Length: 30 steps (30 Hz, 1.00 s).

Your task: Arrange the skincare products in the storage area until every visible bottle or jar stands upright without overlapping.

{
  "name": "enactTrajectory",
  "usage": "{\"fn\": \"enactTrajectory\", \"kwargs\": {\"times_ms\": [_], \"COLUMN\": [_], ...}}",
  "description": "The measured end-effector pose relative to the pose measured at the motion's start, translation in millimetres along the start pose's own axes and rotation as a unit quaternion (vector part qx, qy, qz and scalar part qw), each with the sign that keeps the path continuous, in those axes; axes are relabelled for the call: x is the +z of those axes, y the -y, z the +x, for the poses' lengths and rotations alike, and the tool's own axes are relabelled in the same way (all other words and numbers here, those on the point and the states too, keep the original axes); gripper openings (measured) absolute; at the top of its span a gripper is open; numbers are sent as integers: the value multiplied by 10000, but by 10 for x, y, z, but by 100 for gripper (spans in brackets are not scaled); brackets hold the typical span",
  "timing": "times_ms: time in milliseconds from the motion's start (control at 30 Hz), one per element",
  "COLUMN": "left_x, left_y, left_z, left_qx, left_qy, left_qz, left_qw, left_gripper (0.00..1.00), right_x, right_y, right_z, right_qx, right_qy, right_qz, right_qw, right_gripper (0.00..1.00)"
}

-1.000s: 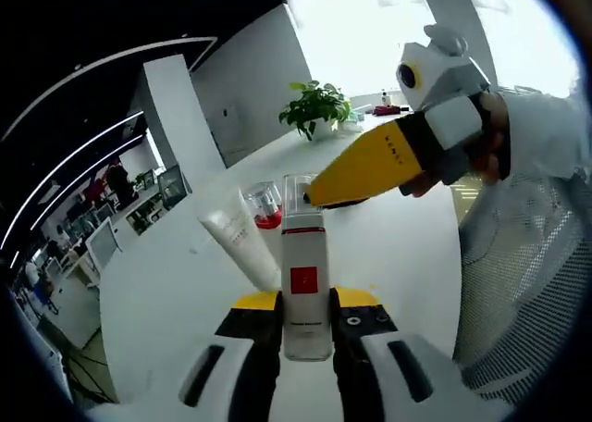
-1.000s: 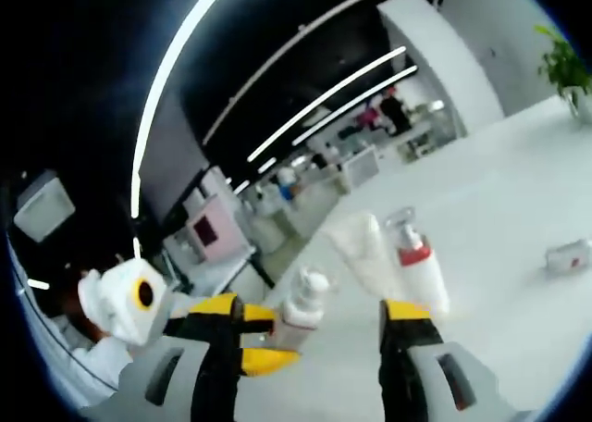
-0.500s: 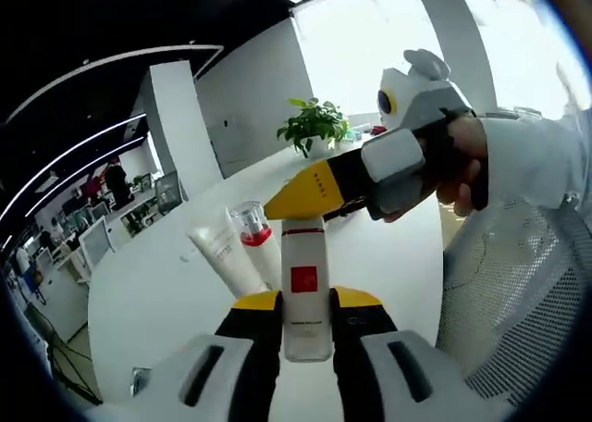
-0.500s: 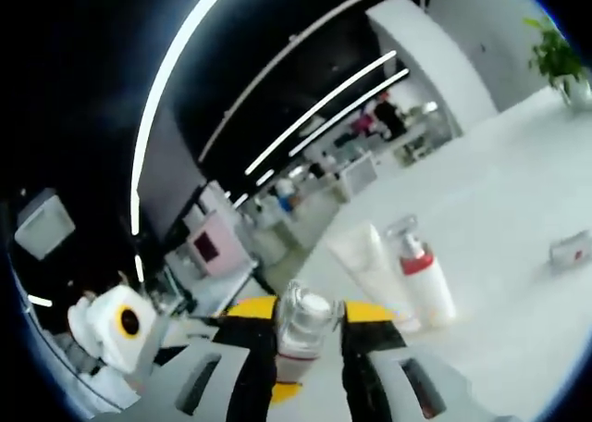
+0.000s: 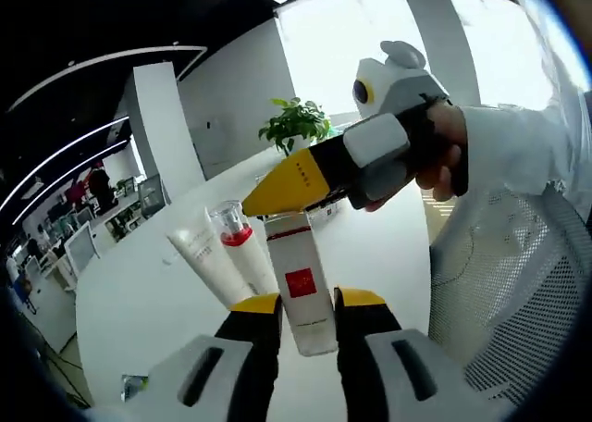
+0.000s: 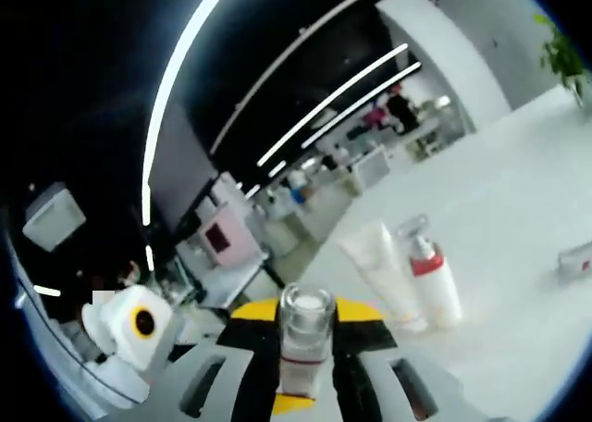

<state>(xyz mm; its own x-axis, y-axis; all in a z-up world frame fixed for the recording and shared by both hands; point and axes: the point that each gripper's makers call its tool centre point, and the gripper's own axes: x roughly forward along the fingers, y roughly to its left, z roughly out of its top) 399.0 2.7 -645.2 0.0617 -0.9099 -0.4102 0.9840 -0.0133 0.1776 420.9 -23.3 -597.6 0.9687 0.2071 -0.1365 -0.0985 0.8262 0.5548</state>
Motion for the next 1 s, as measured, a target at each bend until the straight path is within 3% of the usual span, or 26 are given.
{"fn": "enactTrajectory", "kwargs": {"times_ms": [100, 167, 367, 467, 500, 667, 833, 933, 1000], "left_x": [-47, -54, 39, 67, 59, 123, 146, 110, 70], "left_y": [36, 10, 79, 97, 102, 203, 250, 295, 357], "left_z": [25, 37, 50, 52, 54, 24, 1, 41, 48], "left_qx": [-340, -390, -936, -1207, -1281, -1959, -2235, -2229, -2290], "left_qy": [-61, 1, 283, 361, 350, 497, 590, 513, 489], "left_qz": [-222, -168, -962, -1092, -1117, -1529, -1396, -1271, -921], "left_qw": [9992, 9991, 9906, 9860, 9848, 9673, 9628, 9652, 9678], "left_gripper": [28, 28, 30, 30, 29, 29, 29, 34, 31], "right_x": [21, 37, 83, 71, 51, 77, 64, -30, -106], "right_y": [-62, -100, -257, -325, -340, -559, -597, -689, -705], "right_z": [8, 14, -11, -26, -29, -105, -149, -194, -199], "right_qx": [239, 406, 1189, 1544, 1615, 2568, 2819, 3118, 3163], "right_qy": [-69, -167, -341, -462, -585, -457, -556, -713, -838], "right_qz": [-488, -766, -933, -1391, -1361, -1408, -1411, -1791, -2089], "right_qw": [9985, 9961, 9879, 9771, 9757, 9551, 9474, 9304, 9216], "right_gripper": [13, 13, 13, 13, 13, 13, 13, 13, 13]}}
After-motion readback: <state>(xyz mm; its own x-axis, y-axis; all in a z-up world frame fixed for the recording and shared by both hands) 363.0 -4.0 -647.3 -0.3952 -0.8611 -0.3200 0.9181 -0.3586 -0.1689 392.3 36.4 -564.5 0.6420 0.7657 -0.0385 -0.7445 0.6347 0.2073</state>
